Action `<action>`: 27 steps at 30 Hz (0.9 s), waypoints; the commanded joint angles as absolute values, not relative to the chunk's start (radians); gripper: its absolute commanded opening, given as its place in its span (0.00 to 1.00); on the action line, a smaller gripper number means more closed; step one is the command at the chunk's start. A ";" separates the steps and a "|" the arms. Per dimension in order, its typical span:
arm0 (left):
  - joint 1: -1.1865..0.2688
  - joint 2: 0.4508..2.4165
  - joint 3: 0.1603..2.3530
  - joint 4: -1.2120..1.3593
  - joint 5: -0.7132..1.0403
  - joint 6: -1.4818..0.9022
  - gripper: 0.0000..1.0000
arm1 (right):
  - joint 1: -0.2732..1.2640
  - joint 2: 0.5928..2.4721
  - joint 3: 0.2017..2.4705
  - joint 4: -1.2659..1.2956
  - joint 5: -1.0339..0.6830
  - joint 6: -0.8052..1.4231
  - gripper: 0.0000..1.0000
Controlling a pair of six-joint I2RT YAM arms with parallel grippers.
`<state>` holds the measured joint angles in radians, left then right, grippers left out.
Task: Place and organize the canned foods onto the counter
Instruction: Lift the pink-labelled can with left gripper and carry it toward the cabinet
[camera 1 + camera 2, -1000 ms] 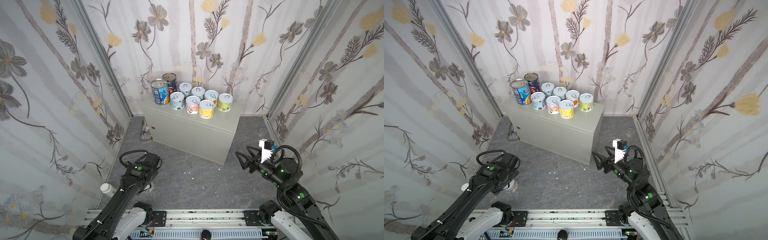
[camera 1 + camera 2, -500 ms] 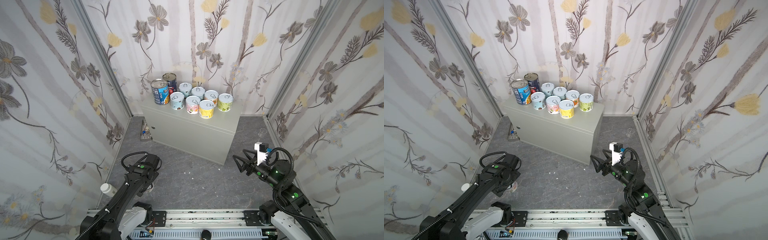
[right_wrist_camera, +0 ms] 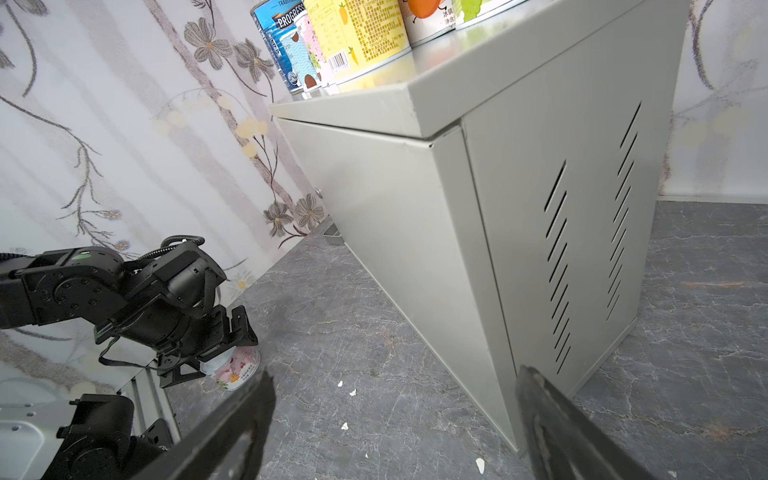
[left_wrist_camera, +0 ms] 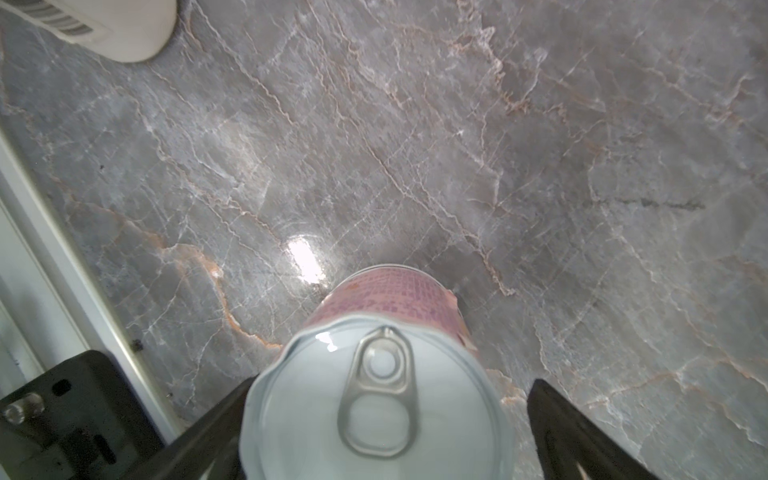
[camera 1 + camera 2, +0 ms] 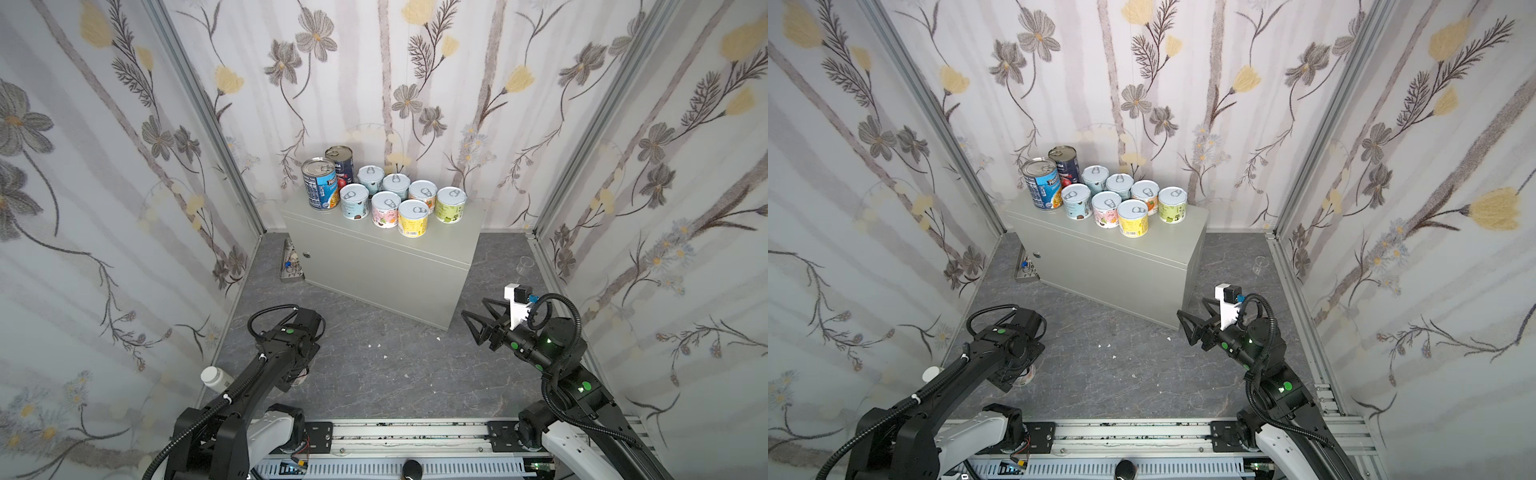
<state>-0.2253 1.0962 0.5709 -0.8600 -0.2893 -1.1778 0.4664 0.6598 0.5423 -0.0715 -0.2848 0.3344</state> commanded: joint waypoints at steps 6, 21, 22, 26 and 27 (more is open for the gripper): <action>-0.223 1.152 0.541 -0.760 -0.288 -1.199 0.96 | 0.468 0.666 0.539 -0.013 -0.270 0.330 1.00; -0.229 1.223 0.542 -0.672 -0.298 -1.125 0.70 | 0.467 0.664 0.532 -0.018 -0.256 0.330 1.00; -0.234 1.223 0.546 -0.661 -0.295 -1.100 0.68 | 0.467 0.664 0.532 -0.018 -0.255 0.330 1.00; -0.263 1.247 0.575 -0.649 -0.290 -1.029 0.63 | 0.468 0.663 0.532 -0.019 -0.254 0.329 1.00; -0.275 1.254 0.585 -0.648 -0.288 -1.013 0.63 | 0.468 0.661 0.532 -0.018 -0.252 0.330 1.00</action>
